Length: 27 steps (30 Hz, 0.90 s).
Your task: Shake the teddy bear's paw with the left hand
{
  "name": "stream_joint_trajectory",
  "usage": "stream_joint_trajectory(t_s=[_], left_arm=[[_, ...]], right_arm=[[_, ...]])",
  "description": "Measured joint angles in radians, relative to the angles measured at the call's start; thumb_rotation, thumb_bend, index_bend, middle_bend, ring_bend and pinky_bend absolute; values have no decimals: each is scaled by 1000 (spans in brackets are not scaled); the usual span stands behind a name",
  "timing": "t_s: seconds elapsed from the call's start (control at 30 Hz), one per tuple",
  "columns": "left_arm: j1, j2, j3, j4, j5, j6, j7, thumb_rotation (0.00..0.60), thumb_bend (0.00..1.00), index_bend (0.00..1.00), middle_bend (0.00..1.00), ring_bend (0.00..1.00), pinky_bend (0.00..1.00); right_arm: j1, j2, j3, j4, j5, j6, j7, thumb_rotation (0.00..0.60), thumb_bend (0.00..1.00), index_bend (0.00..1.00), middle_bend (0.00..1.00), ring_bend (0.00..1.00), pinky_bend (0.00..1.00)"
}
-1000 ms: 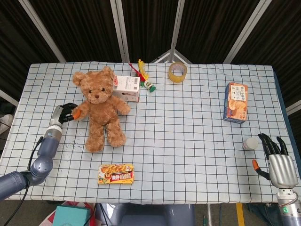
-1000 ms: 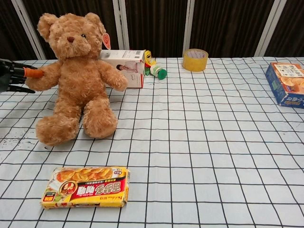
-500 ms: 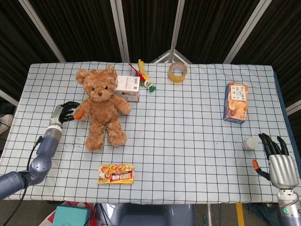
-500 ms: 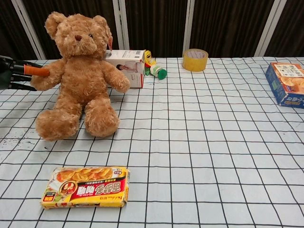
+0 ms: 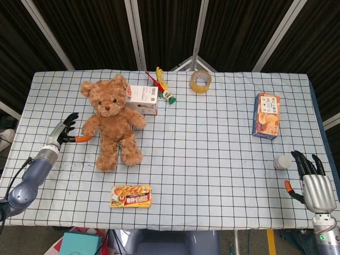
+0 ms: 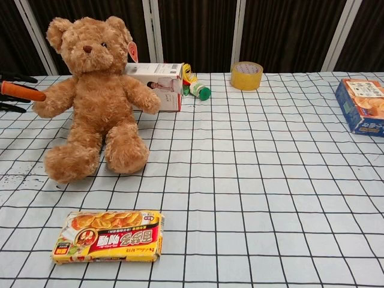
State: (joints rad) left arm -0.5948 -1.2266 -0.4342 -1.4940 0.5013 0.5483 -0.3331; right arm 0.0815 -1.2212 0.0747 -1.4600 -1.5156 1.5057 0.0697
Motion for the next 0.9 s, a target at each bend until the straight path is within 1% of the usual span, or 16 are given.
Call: stream_joint_trajectory(t_s=[0.1,0.13,0.2,0.3,0.33,0.4,0.5,0.53,0.63,0.73,0.83,0.9], left_arm=[[43,71,-8,-61,52,3,-13,600,169,0,0,0,45],[69,115,-12,-98,74,7,-19,600,169,0,0,0,35],[100,165,-15,-139,102,16,-23,600,169,0,0,0,22],[167,276,-7,-214,189,48,-10,600,177,0,0,0,18],[199,321,6,-238,240,76,13,600,184,0,0,0,18],[251,372,26,-270,330,143,57,600,190,0,0,0,18],[337,427,64,-297,501,304,109,600,198,6,0,0,18],[372,443,81,-300,568,374,118,600,200,15,0,0,18],[454,470,125,-290,712,538,127,600,201,49,0,0,18],[518,476,165,-247,809,662,115,600,201,60,0,0,18],[546,460,192,-174,859,731,101,600,201,60,0,0,18],[552,445,205,-126,882,750,99,600,201,60,0,0,18]], right_arm=[[-1,-1,0,1,-2,3,0,600,367,85,116,222,62],[-2,-1,0,1,-1,5,0,600,367,85,116,222,62],[-2,0,1,0,0,7,1,600,367,85,116,222,62],[-4,0,3,-2,-1,13,4,600,367,85,116,222,62],[-5,0,3,-3,-5,18,5,600,367,85,116,222,62],[-6,0,2,-6,-16,29,3,600,368,85,116,222,62],[-9,-1,-1,-13,-28,41,0,600,367,85,116,222,62],[-9,-1,-1,-13,-30,42,-1,600,367,85,116,222,62],[-8,-3,1,-11,-34,48,-3,600,367,85,116,222,62],[-11,-8,5,-10,-39,65,-2,600,367,85,116,222,62],[-13,-13,9,-7,-42,79,2,600,367,85,116,222,62],[-13,-19,14,-2,-43,86,3,600,367,85,116,222,62]])
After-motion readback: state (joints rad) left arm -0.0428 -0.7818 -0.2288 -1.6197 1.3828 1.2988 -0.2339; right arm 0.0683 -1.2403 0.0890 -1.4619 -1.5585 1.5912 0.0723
